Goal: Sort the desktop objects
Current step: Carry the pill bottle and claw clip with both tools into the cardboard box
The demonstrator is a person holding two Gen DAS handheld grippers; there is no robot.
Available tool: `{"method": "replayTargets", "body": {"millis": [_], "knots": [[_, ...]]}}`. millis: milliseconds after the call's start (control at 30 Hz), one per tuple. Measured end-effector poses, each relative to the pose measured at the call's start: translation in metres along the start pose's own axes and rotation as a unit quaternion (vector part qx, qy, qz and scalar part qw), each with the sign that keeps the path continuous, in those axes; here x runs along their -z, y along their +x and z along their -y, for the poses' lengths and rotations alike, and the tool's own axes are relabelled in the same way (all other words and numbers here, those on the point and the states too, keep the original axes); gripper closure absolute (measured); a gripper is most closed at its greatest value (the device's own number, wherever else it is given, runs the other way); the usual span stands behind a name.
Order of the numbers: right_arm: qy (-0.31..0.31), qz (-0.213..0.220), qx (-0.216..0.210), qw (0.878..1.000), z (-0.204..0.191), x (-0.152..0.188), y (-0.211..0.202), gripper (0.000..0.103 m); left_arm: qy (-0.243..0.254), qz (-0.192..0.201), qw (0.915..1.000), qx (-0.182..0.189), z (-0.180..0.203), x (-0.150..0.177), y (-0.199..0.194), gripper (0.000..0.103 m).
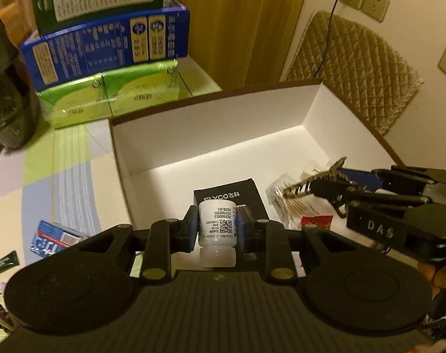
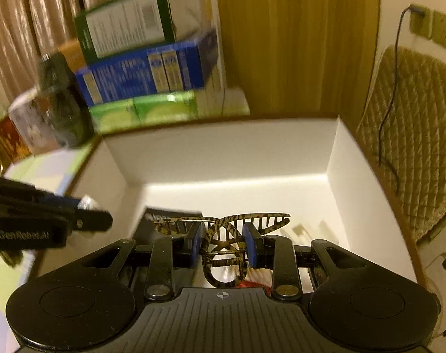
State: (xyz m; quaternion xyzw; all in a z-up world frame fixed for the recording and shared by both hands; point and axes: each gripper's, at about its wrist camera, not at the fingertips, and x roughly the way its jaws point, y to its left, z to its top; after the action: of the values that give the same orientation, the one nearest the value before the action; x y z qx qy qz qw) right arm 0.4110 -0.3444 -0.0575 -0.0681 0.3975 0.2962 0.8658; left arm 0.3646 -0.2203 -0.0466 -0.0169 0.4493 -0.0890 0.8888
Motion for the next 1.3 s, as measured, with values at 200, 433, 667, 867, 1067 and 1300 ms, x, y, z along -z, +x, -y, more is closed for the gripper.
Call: {"method": "replayTargets", "body": {"millis": [200, 433, 667, 867, 1067, 1300], "knots": [[-0.023, -0.038, -0.012, 0.999, 0.014, 0.004, 0.013, 0.075, -0.001, -0.013, 0.9999, -0.001, 0.005, -0.002, 0.015, 0.081], [-0.030, -0.029, -0.021, 0.999, 0.015, 0.001, 0.020, 0.073, -0.001, -0.025, 0.9997, -0.003, 0.008, -0.004, 0.026, 0.081], [-0.024, -0.020, -0.019, 0.999, 0.017, -0.001, 0.018, 0.050, -0.003, -0.037, 0.9993, -0.006, 0.006, -0.001, 0.032, 0.081], [-0.018, -0.020, -0.024, 0.999, 0.015, 0.001, 0.018, 0.047, 0.000, -0.044, 0.9989, -0.016, 0.005, 0.000, 0.035, 0.081], [-0.018, -0.025, -0.023, 0.999, 0.014, 0.002, 0.019, 0.045, -0.001, -0.049, 0.9986, -0.020, 0.003, 0.000, 0.037, 0.080], [-0.018, -0.026, -0.018, 0.999, 0.014, 0.003, 0.017, 0.041, 0.001, -0.048, 0.9987, -0.020, 0.002, 0.001, 0.036, 0.078]]}}
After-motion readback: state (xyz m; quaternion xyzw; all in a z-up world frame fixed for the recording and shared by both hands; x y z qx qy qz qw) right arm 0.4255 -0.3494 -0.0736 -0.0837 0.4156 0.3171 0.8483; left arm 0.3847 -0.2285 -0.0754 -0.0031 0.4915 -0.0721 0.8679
